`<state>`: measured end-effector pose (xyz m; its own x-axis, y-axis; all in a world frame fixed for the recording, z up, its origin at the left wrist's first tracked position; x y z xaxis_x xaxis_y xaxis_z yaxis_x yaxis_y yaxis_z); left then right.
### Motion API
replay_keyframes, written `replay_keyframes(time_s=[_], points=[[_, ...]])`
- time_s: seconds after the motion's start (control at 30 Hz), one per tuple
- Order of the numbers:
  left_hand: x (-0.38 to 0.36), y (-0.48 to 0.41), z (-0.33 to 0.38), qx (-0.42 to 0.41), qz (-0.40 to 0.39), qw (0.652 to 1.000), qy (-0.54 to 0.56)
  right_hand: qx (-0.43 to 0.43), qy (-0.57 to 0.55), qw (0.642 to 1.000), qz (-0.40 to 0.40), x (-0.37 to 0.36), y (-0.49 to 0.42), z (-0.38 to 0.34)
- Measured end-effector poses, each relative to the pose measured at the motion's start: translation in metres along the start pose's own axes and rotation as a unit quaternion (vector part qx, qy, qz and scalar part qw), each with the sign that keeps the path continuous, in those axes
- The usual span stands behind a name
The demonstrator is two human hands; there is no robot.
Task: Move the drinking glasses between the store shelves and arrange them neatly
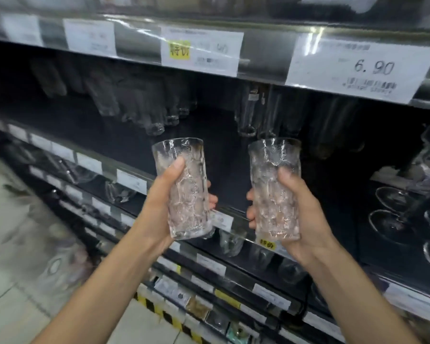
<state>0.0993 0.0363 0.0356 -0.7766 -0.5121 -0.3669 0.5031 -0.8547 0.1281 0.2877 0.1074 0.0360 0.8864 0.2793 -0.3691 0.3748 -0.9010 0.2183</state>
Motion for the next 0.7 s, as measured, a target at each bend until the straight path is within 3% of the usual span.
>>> replay_keyframes(time_s=[0.23, 0.43, 0.7], points=[[0.103, 0.047, 0.023, -0.031, 0.144, 0.989, -0.009, -0.044, 0.038, 0.983, -0.175, -0.110, -0.001, 0.053], [0.188, 0.080, 0.059, -0.105, 0.249, 0.963, 0.022, -0.087, 0.064, 0.951, -0.289, -0.208, 0.004, 0.097], [0.302, 0.086, 0.102, -0.147, 0.303, 0.941, 0.008, -0.106, 0.087, 0.913, -0.383, -0.337, 0.004, 0.147]])
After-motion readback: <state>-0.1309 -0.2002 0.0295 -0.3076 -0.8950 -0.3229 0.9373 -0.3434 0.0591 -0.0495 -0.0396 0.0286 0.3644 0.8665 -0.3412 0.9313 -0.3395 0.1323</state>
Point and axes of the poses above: each hand's wrist, its own y-axis away from the middle knuckle, its own x-axis out of the back of the hand, z = x × y, the point moved 4 cm from there along -y, towards the middle knuckle, and after that the axes turned 11 degrees about z, right-handed, at the moved point
